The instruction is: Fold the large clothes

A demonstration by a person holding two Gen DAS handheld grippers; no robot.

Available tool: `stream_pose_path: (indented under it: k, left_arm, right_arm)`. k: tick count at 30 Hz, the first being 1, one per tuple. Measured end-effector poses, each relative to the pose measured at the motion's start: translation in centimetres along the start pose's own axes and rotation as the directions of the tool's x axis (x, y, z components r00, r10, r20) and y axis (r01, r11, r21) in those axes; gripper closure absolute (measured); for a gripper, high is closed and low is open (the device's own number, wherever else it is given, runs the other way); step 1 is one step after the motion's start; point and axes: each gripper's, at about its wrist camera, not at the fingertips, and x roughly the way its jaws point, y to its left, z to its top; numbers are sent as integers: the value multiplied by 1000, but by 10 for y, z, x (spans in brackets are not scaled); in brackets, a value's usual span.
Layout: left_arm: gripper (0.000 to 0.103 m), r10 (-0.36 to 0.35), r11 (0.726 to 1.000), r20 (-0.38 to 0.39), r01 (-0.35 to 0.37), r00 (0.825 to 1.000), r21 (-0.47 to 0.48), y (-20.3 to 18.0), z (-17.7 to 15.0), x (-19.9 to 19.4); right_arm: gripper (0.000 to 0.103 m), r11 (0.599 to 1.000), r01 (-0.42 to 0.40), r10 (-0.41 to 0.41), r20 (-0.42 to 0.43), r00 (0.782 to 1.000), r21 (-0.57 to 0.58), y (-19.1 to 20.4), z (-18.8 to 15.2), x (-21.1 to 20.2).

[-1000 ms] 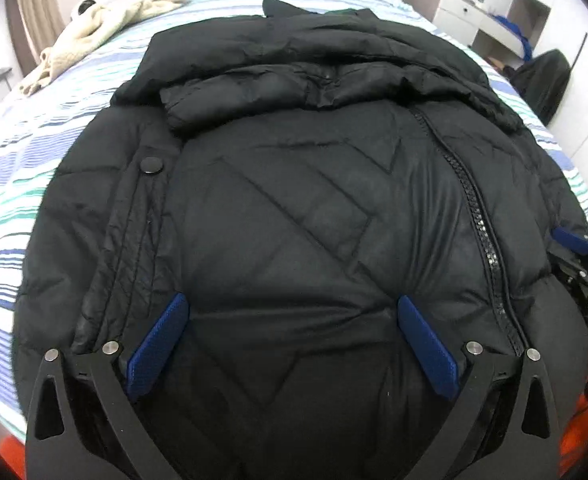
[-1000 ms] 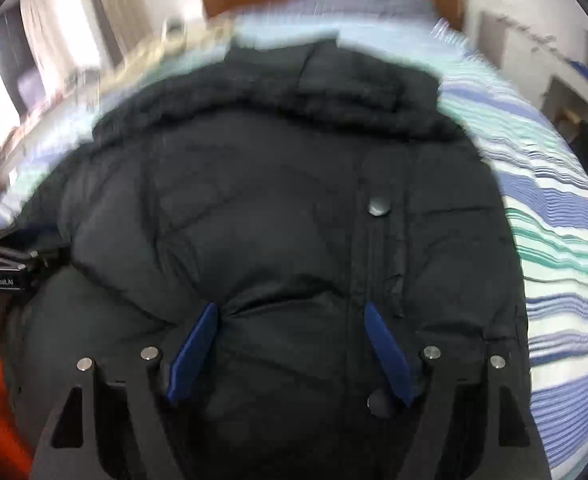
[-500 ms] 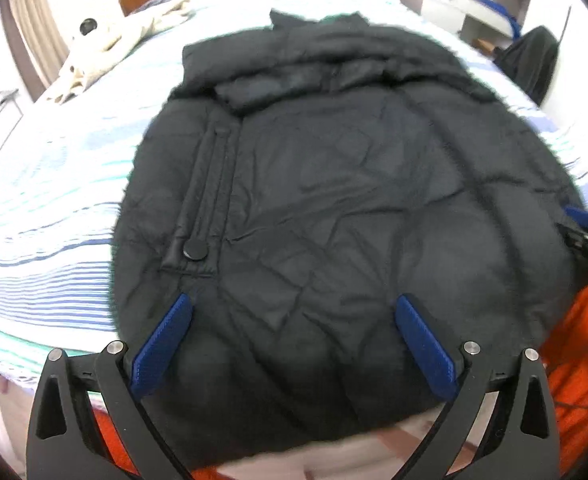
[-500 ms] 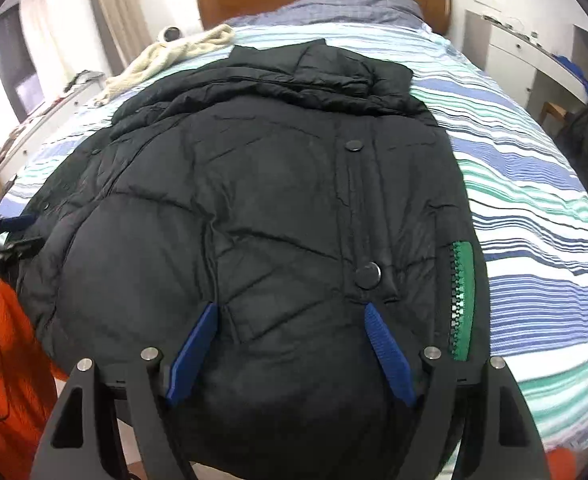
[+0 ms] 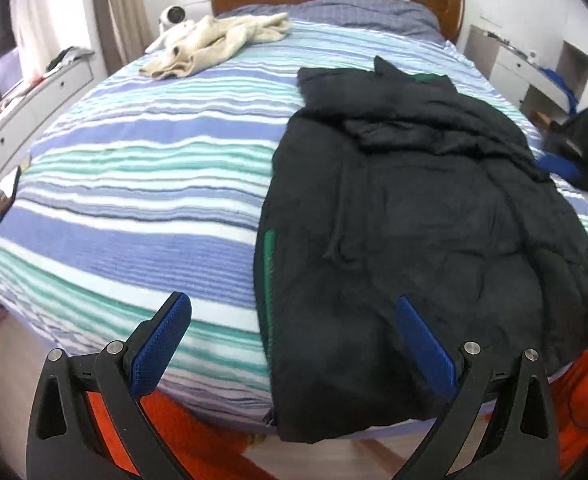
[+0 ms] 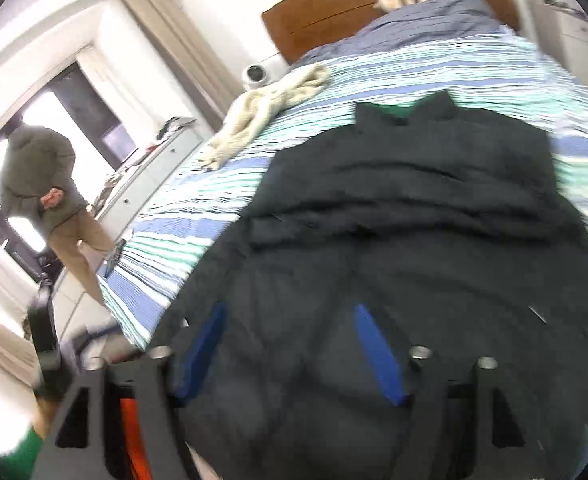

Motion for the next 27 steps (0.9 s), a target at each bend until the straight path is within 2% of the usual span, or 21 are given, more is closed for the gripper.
stream_pose_path:
  k: [3, 5, 6, 7, 8, 9, 11, 13, 15, 18, 19, 22, 24, 25, 26, 27]
  left_arm:
    - [1, 1, 1000, 20, -1, 1000, -16, 4, -6, -3]
    - [1, -3, 999, 23, 4, 1000, -41, 11, -10, -5]
    - [1, -11, 998, 20, 13, 1000, -63, 16, -12, -4]
    - [1, -16, 997, 16, 18, 1000, -76, 18, -13, -3]
    - [1, -19, 996, 11, 20, 1000, -89, 21, -13, -2]
    - [1, -17, 995, 3, 17, 1000, -99, 24, -15, -2]
    - [1, -6, 994, -13, 4, 1000, -108, 29, -18, -2]
    - [1, 1, 994, -16, -3, 1000, -106, 31, -20, -4]
    - [1, 2, 994, -14, -3, 1000, -108, 33, -20, -6]
    - [1, -16, 993, -29, 12, 999, -119, 37, -17, -1]
    - [1, -22, 992, -35, 18, 999, -123, 38, -14, 3]
    - [1, -35, 991, -49, 28, 998, -129, 41, -8, 9]
    - [1, -71, 989, -59, 63, 996, -133, 43, -5, 12]
    - [1, -110, 986, -74, 99, 991, -136, 44, -5, 17]
    - [1, -137, 983, -92, 124, 986, -137, 45, -6, 21]
    - [1, -156, 980, -106, 141, 982, -138, 44, -7, 25]
  right_arm:
    - [46, 999, -43, 45, -112, 993, 22, 12, 27, 73]
    - [46, 1000, 24, -20, -194, 981, 15, 14, 39, 129]
    - [46, 997, 83, -81, -231, 970, -2, 12, 44, 158]
    - [53, 990, 140, -140, -249, 958, -17, 12, 47, 178]
    - [57, 981, 190, -191, -237, 953, -28, 11, 54, 193]
    - [59, 978, 208, -209, -213, 954, -26, 14, 60, 202]
    - [59, 978, 207, -210, -150, 966, -33, 24, 74, 212]
    - [57, 979, 203, -204, -164, 965, -25, 28, 73, 215]
    - [57, 987, 161, -162, -176, 971, -20, 30, 63, 203]
    - [56, 997, 66, -72, -163, 984, -38, 35, 27, 150]
    - [53, 999, 22, -28, -151, 988, -45, 34, 9, 120]
    - [45, 999, -30, 26, -96, 995, -42, 20, -32, 36]
    - [42, 999, 13, -14, -43, 999, -30, 2, -52, -16]
    - [37, 998, 67, -67, -6, 998, -21, -11, -61, -48]
    - [34, 989, 147, -147, 36, 988, -4, -28, -73, -83]
    - [31, 972, 233, -234, 66, 970, 29, -46, -87, -116]
